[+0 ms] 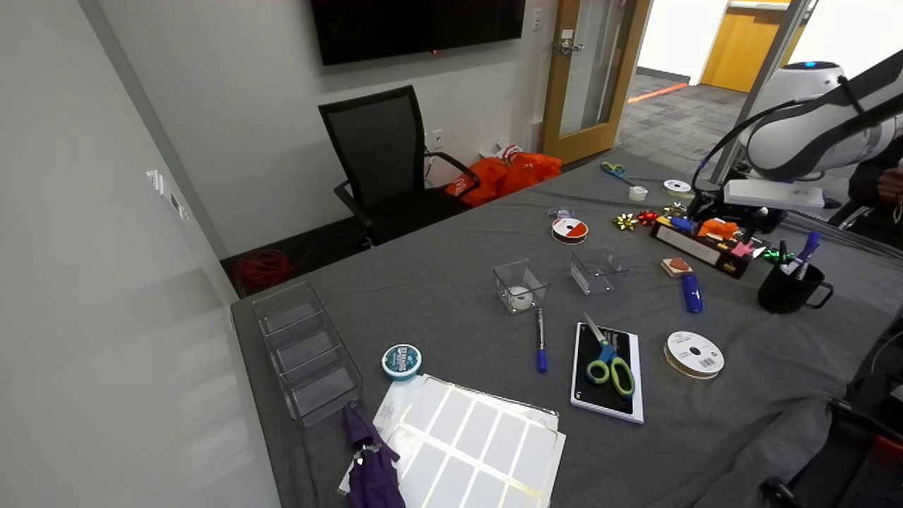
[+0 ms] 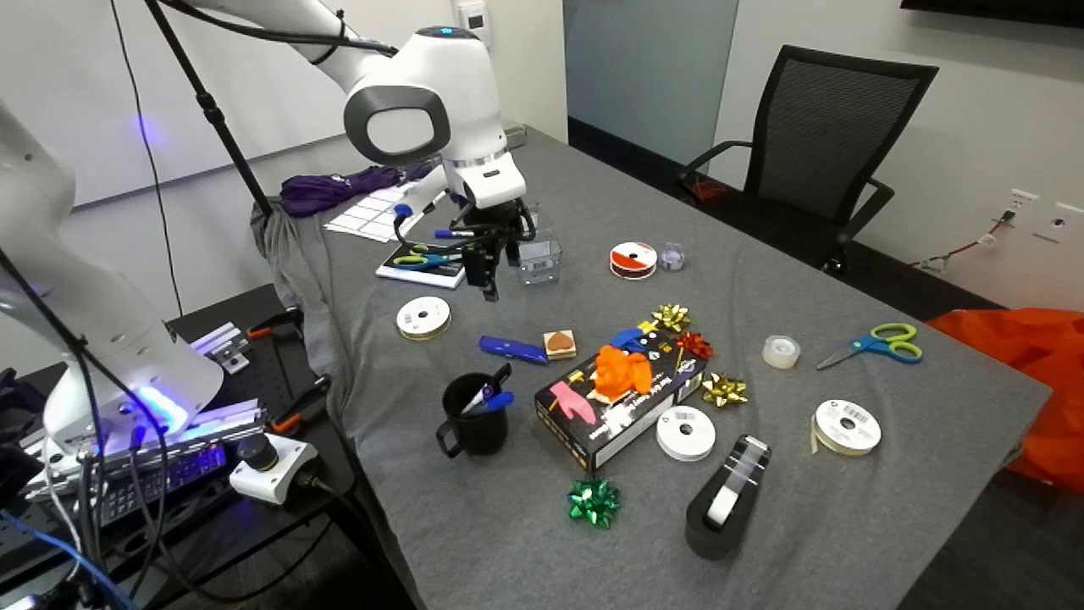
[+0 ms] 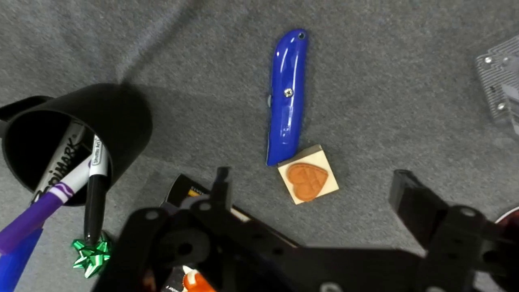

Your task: Pick up the blue utility knife and place it in the clear bowl then place the clear bowl on top of the orange tape

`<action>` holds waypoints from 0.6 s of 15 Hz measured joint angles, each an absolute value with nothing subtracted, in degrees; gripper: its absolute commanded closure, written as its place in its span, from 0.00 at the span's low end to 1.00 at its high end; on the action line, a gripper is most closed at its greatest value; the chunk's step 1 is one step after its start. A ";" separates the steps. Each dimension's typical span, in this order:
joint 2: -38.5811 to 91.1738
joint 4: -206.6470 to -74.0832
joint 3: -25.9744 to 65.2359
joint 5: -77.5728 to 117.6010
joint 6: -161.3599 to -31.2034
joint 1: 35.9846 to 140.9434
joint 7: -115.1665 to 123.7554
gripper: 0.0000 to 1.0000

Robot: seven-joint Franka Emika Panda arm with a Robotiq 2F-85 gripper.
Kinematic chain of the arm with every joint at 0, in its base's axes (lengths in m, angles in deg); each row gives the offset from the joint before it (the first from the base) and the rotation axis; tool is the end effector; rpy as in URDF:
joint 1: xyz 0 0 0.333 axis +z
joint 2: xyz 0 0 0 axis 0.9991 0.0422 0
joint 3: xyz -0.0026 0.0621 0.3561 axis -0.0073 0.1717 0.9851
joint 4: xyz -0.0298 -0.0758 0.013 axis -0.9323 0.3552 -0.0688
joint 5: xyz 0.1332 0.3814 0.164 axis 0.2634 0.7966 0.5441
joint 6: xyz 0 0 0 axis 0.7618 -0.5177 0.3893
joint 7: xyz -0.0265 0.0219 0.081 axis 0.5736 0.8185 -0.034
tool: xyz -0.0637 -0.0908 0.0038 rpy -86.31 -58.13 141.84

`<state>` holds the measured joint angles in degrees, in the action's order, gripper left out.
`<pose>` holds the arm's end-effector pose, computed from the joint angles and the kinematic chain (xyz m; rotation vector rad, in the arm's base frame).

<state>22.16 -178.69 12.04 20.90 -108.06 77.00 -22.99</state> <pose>0.5327 -0.2162 0.2726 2.7702 -1.3515 0.1022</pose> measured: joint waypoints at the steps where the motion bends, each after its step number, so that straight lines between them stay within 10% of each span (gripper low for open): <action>1: 23.60 -177.98 11.85 21.84 -108.12 76.98 -21.84 0.00; 9: 35.36 -174.46 11.08 23.67 -114.70 76.98 -16.25 0.00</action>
